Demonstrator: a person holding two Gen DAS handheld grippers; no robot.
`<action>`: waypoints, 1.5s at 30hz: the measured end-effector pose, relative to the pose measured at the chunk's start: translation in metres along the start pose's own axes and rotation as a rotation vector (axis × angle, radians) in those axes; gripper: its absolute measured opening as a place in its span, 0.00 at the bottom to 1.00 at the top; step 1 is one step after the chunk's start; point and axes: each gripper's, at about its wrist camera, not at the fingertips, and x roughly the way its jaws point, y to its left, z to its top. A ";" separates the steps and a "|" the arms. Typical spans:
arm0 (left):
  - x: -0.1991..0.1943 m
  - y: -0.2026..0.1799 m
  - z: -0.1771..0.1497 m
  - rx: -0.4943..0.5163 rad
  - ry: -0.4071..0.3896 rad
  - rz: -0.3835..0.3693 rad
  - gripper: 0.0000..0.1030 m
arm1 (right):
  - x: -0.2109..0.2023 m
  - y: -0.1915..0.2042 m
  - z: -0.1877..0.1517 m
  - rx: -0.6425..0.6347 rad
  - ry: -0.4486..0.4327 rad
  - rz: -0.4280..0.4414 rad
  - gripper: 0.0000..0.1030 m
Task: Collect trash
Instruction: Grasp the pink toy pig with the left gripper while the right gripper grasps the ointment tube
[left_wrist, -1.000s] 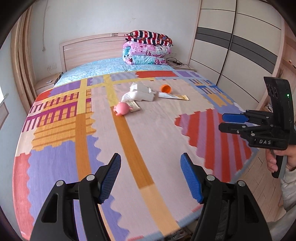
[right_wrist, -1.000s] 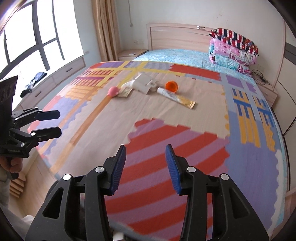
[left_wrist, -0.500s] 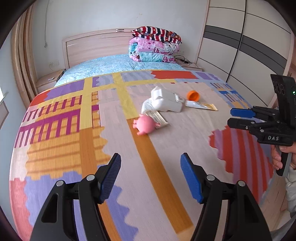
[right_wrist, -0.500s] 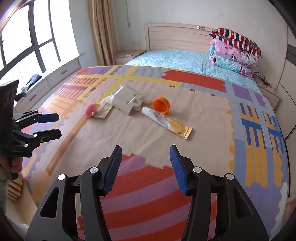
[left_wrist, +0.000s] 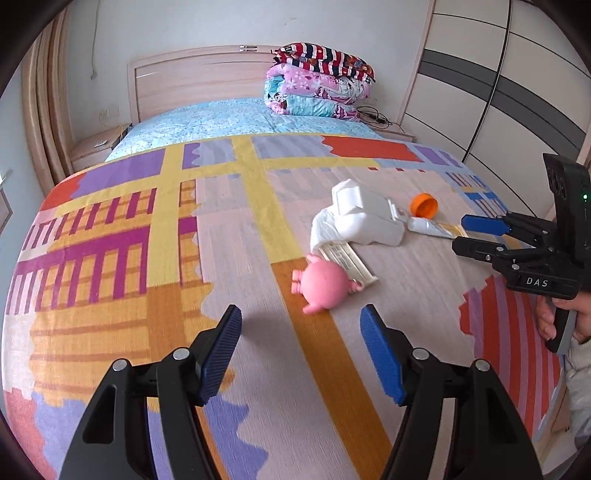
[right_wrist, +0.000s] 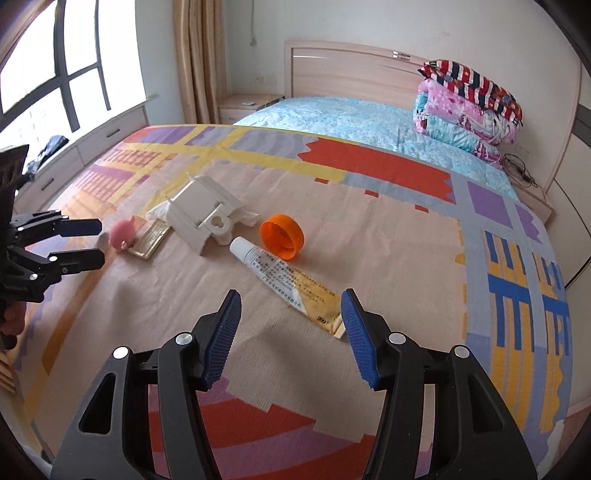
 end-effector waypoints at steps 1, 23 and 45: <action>0.002 0.001 0.002 0.004 -0.002 0.003 0.62 | 0.002 -0.001 0.002 -0.003 0.002 0.001 0.54; 0.016 -0.007 0.020 0.044 0.005 -0.063 0.33 | 0.017 0.001 0.012 -0.045 0.030 0.043 0.05; -0.046 -0.036 0.001 0.057 -0.050 -0.061 0.33 | -0.038 0.033 -0.002 -0.073 -0.009 0.053 0.04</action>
